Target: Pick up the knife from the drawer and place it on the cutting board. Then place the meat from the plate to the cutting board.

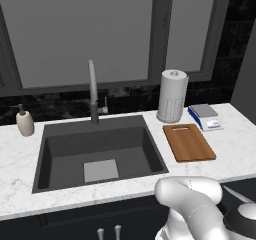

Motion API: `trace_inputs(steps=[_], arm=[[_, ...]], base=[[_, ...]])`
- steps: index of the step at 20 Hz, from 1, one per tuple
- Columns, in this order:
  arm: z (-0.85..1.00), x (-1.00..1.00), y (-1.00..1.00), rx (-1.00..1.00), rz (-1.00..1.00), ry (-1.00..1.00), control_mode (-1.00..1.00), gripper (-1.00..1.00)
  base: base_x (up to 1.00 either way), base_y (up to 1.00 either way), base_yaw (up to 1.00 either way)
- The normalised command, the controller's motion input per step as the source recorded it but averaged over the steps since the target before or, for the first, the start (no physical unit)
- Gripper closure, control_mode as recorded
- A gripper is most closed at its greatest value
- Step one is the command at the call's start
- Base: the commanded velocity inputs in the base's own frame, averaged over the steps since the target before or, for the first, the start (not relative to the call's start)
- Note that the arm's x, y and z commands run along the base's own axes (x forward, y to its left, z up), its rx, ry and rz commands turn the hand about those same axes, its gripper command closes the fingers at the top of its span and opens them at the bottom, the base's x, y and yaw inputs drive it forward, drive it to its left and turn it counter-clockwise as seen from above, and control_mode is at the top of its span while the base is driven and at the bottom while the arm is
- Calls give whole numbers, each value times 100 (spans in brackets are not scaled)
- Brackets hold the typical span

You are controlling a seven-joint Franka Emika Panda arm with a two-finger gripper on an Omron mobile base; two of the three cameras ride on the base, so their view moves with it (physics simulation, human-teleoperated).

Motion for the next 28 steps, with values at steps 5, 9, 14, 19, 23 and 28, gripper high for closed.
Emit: trace_inputs(steps=[5,9,14,19,23,28], arm=[[-12,0,0,0,0,0,-100,-100],[-9,3,0,0,0,0,-100,-100],[-21,-1,-15,0,0,9,-100,-100],[-22,0,-18,0,0,16,-100,-100],[-2,9,-2,-4,0,3,-100,-100],[0,27,-2,-1,5,2,-100,-100]], base=[[0,0,0],[0,0,0],[0,0,0],[0,0,0],[0,0,0],[0,0,0]])
